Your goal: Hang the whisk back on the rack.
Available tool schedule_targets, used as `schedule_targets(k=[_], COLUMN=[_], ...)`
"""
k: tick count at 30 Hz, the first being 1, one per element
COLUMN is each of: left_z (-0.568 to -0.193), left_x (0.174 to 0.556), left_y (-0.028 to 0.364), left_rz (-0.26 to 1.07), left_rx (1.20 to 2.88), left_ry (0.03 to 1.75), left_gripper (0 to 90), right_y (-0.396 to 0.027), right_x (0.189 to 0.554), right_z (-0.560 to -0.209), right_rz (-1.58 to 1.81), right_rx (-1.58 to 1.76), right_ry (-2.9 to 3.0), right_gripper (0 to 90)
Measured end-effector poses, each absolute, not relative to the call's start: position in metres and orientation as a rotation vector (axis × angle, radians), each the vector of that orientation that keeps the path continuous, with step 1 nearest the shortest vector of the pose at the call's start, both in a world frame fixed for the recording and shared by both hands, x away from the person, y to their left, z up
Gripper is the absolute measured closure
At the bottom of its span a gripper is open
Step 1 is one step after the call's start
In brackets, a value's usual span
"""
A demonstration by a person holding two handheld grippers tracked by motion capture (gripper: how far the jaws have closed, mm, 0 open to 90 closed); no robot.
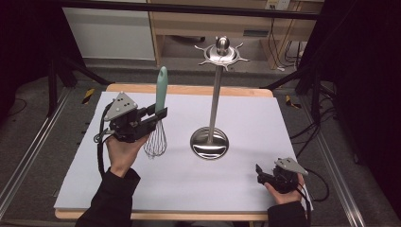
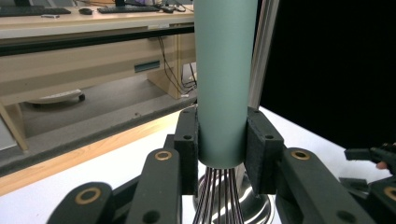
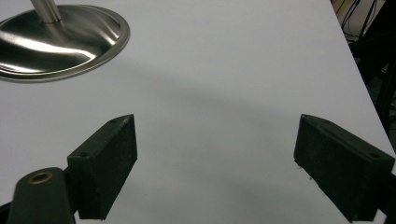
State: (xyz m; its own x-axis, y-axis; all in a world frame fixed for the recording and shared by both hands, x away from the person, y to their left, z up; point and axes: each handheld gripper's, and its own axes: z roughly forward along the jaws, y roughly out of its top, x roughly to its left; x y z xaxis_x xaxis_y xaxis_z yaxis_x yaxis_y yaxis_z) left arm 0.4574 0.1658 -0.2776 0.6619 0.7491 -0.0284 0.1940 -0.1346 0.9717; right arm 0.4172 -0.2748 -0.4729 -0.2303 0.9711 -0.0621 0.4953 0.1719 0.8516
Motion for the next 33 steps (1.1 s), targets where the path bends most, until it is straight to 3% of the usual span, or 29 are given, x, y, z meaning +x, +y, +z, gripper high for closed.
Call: schedule_targets(k=[33], left_z=[-0.254], left_x=[0.459], left_y=[0.132], left_rz=[0.574], left_rx=[1.696], left_ry=[0.691], left_gripper=[68.6], right_y=[-0.275], right_x=[0.418], right_z=[-0.473], right_rz=[0.961], right_rx=[1.39], right_ry=[1.821], right_gripper=[13.7])
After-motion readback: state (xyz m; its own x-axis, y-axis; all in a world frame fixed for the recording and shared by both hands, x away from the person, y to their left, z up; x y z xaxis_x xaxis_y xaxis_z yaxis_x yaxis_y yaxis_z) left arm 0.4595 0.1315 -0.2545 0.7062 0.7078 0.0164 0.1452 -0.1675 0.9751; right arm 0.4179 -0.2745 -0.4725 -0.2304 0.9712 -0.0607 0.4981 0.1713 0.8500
